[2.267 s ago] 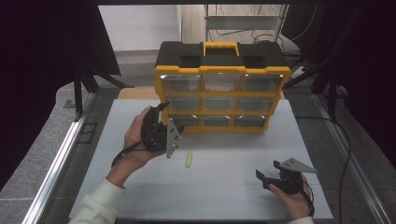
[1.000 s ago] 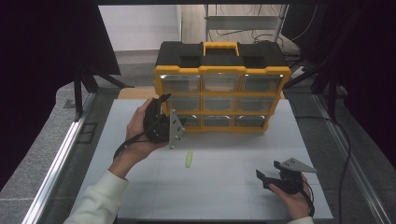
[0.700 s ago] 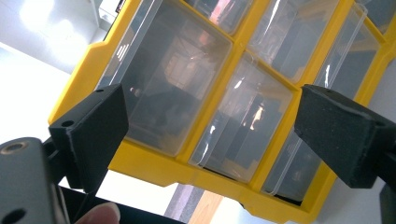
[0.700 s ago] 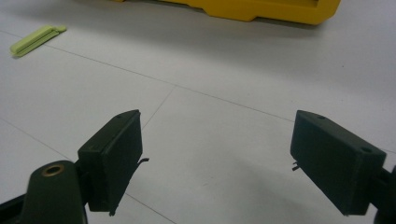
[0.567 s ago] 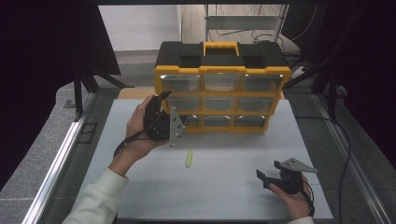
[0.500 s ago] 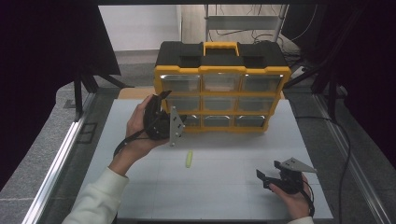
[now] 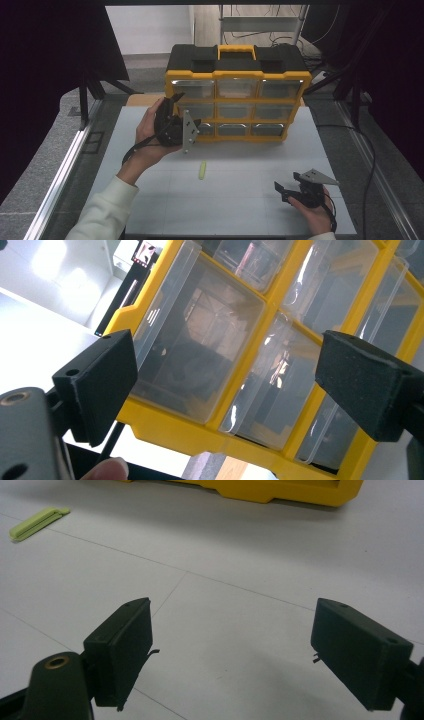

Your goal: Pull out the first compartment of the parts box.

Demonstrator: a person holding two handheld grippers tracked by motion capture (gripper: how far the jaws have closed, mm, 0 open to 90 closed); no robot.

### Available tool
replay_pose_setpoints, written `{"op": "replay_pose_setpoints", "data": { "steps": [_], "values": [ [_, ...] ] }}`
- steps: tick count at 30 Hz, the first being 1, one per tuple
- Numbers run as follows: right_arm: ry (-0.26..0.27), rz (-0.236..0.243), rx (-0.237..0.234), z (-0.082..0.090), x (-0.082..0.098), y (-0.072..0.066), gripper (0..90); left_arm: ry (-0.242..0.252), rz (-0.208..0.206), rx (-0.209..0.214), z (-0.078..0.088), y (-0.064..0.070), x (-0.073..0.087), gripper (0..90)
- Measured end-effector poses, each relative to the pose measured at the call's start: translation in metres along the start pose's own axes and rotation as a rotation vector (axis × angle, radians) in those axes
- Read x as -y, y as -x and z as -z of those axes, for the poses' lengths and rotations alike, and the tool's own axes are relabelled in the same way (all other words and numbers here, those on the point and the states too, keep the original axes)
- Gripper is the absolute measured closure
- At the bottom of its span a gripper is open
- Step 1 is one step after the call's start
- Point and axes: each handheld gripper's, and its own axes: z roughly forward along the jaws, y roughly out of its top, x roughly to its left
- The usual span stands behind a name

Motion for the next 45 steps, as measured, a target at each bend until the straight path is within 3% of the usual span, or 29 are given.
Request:
{"op": "replay_pose_setpoints", "data": {
  "steps": [38, 45],
  "values": [
    [0.001, 0.002, 0.009, 0.001, 0.000, 0.000, 17.1, -0.026, -0.019, -0.039, -0.018, -0.012, 0.000, 10.8],
    [0.002, 0.001, 0.011, 0.001, 0.000, 0.000, 17.1, -0.036, -0.046, -0.050, -0.021, -0.016, -0.001, 11.3]
  ]
}}
